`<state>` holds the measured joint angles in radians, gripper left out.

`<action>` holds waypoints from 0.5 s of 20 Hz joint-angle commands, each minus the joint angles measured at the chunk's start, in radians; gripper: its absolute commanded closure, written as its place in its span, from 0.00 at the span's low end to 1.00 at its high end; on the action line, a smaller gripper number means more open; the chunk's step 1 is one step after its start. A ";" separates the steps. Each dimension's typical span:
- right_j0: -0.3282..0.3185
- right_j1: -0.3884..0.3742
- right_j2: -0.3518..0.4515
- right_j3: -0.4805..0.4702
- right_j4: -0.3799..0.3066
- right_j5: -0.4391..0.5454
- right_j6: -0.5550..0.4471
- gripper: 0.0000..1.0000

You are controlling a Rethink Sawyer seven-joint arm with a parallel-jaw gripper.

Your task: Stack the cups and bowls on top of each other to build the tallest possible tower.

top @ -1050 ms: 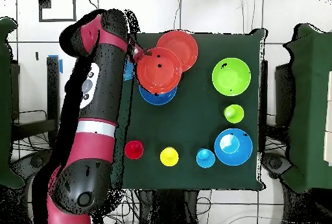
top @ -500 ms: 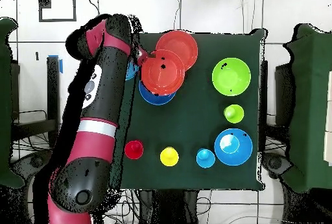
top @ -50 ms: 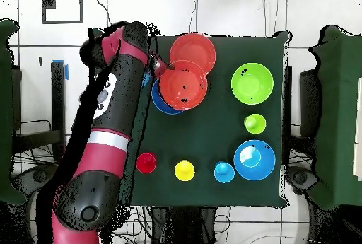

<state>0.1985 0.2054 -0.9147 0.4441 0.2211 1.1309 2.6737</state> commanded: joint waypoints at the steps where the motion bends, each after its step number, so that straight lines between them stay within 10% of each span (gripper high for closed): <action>1: 0.014 0.001 0.065 0.078 -0.033 -0.072 0.133 1.00; 10: 0.013 0.025 0.056 0.044 -0.010 -0.060 0.169 1.00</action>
<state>0.2001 0.2085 -0.9214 0.4533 0.2211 1.1311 2.6737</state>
